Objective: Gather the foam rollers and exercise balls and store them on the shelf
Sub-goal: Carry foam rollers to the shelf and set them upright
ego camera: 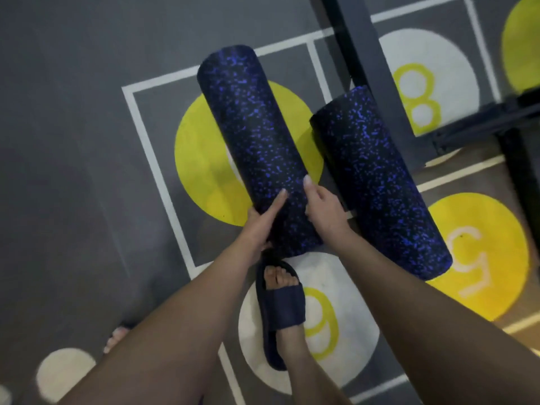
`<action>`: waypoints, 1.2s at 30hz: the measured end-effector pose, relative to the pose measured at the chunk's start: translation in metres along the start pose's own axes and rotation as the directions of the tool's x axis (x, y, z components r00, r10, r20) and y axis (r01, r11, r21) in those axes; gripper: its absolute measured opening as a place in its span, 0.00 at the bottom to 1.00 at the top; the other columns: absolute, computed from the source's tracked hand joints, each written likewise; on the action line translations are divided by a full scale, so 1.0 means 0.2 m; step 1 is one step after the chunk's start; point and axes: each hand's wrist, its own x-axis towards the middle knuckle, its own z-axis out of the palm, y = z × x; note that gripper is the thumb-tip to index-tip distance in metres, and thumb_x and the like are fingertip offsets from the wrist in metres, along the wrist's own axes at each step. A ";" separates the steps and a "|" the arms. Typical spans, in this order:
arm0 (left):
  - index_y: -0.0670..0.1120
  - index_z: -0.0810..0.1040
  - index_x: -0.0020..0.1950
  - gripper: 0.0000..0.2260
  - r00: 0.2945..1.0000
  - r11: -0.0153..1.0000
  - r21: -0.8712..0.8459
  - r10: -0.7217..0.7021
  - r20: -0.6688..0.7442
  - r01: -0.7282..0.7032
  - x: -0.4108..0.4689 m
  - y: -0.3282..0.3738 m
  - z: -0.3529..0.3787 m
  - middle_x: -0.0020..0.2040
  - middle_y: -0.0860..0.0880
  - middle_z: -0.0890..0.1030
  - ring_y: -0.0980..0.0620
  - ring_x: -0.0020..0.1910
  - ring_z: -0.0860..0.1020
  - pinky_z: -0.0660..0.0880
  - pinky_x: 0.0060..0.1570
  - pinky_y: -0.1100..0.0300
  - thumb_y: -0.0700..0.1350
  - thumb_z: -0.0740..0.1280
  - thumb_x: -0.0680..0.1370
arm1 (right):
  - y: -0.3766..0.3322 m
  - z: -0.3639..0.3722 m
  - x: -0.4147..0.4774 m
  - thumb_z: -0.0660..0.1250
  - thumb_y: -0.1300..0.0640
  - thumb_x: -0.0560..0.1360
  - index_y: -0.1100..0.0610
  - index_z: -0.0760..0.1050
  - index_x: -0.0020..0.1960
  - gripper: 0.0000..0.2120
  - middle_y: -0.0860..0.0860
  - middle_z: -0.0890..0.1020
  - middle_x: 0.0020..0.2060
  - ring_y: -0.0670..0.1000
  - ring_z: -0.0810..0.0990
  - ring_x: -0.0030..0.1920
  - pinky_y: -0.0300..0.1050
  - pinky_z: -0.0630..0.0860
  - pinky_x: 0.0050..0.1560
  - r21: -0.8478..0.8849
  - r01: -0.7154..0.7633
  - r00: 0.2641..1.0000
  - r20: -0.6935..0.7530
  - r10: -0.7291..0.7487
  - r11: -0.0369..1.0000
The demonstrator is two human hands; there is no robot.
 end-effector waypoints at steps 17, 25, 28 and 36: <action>0.53 0.71 0.70 0.42 0.953 1.000 -0.007 0.013 -0.302 -0.016 -0.75 0.29 -0.78 0.59 0.52 0.84 0.54 0.51 0.86 0.83 0.48 0.57 0.57 0.85 0.60 | -0.45 0.38 -0.70 0.60 0.21 0.67 0.48 0.75 0.71 0.43 0.49 0.77 0.67 0.49 0.77 0.67 0.54 0.70 0.72 0.167 -0.097 0.937 0.347 0.033 0.981; 0.52 0.74 0.67 0.45 0.737 0.876 -0.401 -0.082 -0.671 -0.267 -1.69 0.24 -1.75 0.56 0.51 0.87 0.50 0.52 0.87 0.83 0.57 0.45 0.63 0.84 0.54 | -1.32 1.07 -1.64 0.64 0.28 0.73 0.41 0.62 0.78 0.37 0.37 0.73 0.68 0.42 0.74 0.66 0.41 0.65 0.72 0.037 0.147 0.624 0.772 -0.122 0.989; 0.55 0.76 0.67 0.39 0.643 0.748 -0.480 -0.094 -0.760 -0.459 -2.02 0.22 -2.12 0.57 0.51 0.87 0.48 0.55 0.86 0.82 0.59 0.42 0.62 0.83 0.59 | -1.64 1.37 -2.02 0.69 0.29 0.70 0.47 0.63 0.77 0.42 0.37 0.76 0.65 0.38 0.78 0.61 0.39 0.70 0.67 -0.014 0.286 0.523 0.840 -0.144 0.958; 0.51 0.73 0.70 0.41 0.482 0.289 -0.546 -0.265 -0.835 -0.786 -2.58 0.16 -3.02 0.58 0.47 0.86 0.45 0.53 0.87 0.82 0.58 0.43 0.59 0.84 0.62 | -2.19 2.13 -2.83 0.60 0.18 0.61 0.48 0.66 0.74 0.51 0.51 0.78 0.67 0.56 0.77 0.65 0.58 0.76 0.65 -0.158 0.682 0.445 0.864 -0.235 0.714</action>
